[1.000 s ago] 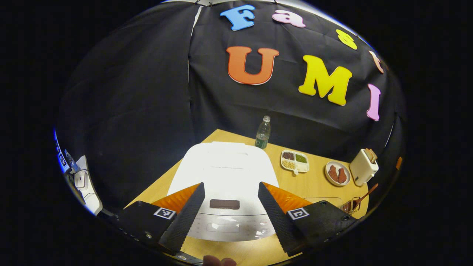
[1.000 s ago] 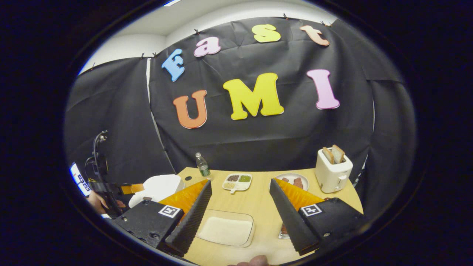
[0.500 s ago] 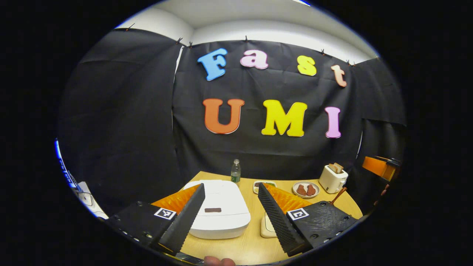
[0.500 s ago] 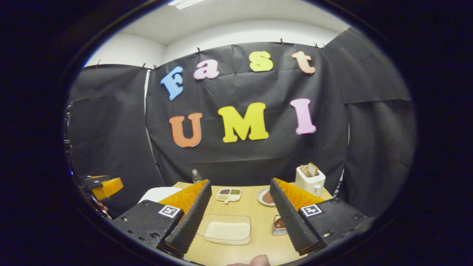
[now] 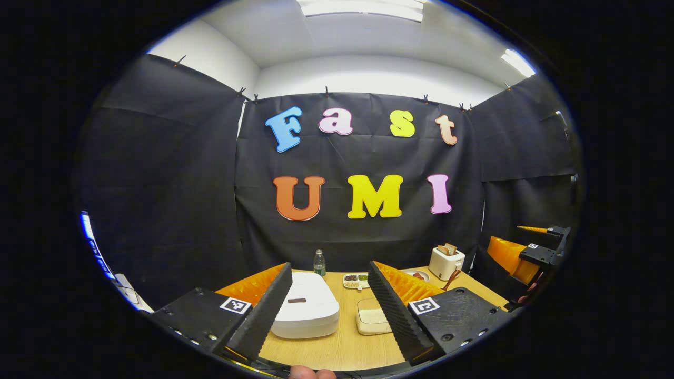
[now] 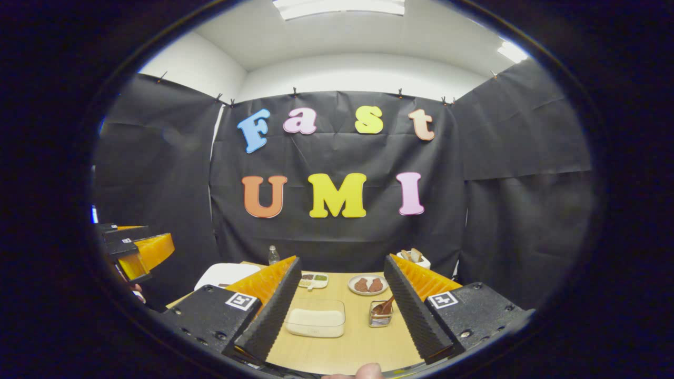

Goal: Close the left gripper, press the button to open the rice cooker; take a wooden spoon from the chopstick holder with the right hand, scoop a spoonful of rice and pour it into the rice cooker, then put the wooden spoon back into the chopstick holder.

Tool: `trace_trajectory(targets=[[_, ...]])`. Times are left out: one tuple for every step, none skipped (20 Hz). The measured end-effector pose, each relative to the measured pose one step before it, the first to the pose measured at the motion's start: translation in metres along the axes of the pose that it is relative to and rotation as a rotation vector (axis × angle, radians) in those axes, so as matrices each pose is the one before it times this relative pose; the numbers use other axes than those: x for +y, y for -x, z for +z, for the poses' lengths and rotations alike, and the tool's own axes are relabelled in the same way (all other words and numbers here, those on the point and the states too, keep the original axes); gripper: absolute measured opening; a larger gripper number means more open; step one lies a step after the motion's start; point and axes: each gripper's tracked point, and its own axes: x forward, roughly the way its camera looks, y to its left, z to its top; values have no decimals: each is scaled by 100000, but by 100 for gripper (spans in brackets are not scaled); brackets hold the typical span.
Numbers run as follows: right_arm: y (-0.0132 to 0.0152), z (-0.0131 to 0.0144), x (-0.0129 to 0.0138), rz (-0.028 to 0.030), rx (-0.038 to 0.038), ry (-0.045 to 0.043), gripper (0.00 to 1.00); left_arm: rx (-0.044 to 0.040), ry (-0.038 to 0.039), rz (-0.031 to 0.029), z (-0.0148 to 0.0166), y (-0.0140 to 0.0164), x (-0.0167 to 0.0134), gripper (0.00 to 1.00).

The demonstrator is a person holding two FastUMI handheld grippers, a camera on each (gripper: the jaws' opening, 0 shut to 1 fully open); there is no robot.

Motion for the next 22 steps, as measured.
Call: trace_trajectory(targets=[[293, -49, 230, 41, -238, -57, 96, -823, 200, -11, 227, 312, -98, 94], [296, -279, 87, -100, 499, -428, 96, -632, -23, -279, 336, 275, -328, 94], [215, 93, 182, 383, -187, -310, 100, -616, -665, -536, 218, 317, -207, 94], [131, 100, 38, -162, -328, -119, 100, -900, -1138, -373, 64, -25, -114, 94], [240, 61, -125, -159, -65, 132, 100, -849, -768, -92, 185, 120, -78, 94], [0, -18, -330, -761, -41, 541, 100, -219, 183, -590, 28, 101, -449, 94], [118, -9, -304, -702, 27, 276, 100, 98, -9, -214, -199, 45, -362, 94], [-1, -47, -295, -843, -102, 61, 100, 254, -913, 253, -287, 118, -91, 94], [-35, -82, -327, -631, 267, -29, 100, 146, -981, -266, -170, -34, -152, 85], [47, -149, -190, -511, 524, 158, 98, 499, -605, -907, -197, -31, -437, 94], [255, -41, -427, -755, 402, 137, 96, 389, -499, -368, -238, -97, -161, 94], [118, 67, -245, -456, -268, -267, 100, 423, 132, 198, -3, -71, -230, 95], [83, -78, -140, -503, 275, -160, 100, -142, 367, 44, 81, -68, -60, 96], [104, -97, -210, -721, 377, -218, 96, -248, 336, -184, 126, -21, -238, 96], [-31, -250, -343, -741, 730, -75, 96, -318, 232, -213, 54, 3, -148, 96], [47, -166, -306, -825, 350, -47, 100, -317, 91, -196, 10, -13, -124, 96], [59, 41, -51, -15, 200, -126, 100, 51, 121, -227, -6, 119, -224, 96], [2, -166, -118, -179, 253, -223, 100, 163, -88, -153, -174, -119, -300, 96], [16, -36, -206, -294, 139, -205, 100, 287, -83, 47, -101, -93, -67, 96], [6, 76, -166, -246, 6, -117, 100, 99, 154, 40, -43, 24, 21, 96], [27, 58, -137, -206, -183, -32, 100, -54, 164, -323, 11, -16, -72, 96], [-58, -22, -69, -141, -31, -231, 100, 235, 53, -144, -135, 162, -186, 96]])
